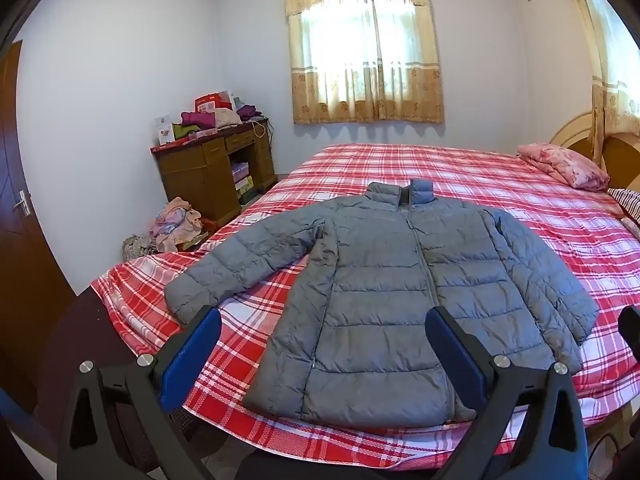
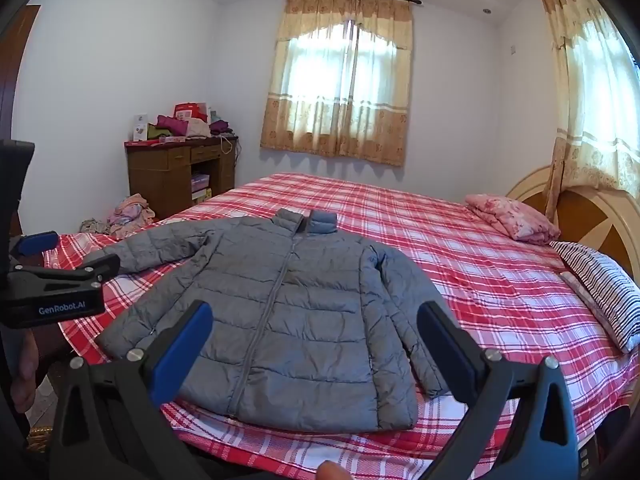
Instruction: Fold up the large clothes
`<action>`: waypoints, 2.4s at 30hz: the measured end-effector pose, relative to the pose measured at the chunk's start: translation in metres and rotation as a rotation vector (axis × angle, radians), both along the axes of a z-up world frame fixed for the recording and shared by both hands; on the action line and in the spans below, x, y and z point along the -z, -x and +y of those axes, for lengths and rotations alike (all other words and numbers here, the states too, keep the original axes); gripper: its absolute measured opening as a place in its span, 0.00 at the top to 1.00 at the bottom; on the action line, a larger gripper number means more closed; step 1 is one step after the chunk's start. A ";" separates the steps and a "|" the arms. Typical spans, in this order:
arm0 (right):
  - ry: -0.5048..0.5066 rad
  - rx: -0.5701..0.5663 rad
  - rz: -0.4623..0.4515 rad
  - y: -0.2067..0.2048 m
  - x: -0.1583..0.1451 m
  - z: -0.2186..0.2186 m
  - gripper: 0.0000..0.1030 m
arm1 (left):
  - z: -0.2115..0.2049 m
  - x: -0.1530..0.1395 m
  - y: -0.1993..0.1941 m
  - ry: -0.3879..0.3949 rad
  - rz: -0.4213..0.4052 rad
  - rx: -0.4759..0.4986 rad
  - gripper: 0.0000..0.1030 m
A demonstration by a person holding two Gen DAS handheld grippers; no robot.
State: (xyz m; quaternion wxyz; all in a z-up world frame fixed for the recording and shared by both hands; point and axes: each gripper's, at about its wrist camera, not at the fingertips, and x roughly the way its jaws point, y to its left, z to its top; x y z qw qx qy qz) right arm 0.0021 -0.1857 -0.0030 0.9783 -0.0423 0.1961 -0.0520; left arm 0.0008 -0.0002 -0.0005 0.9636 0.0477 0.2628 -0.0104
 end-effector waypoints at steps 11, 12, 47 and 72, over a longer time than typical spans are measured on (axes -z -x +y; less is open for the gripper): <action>0.010 -0.003 0.017 -0.002 0.007 0.004 0.00 | 0.001 -0.003 0.003 -0.005 -0.024 0.012 0.01; 0.009 -0.004 0.017 -0.002 0.008 0.004 0.00 | 0.000 -0.003 0.003 -0.006 -0.025 0.012 0.01; -0.004 -0.011 0.046 -0.006 0.013 0.006 0.00 | 0.006 0.002 -0.002 -0.006 -0.011 0.007 0.01; -0.005 -0.013 0.051 -0.007 0.015 0.006 0.00 | 0.007 0.002 -0.002 -0.005 -0.011 0.008 0.01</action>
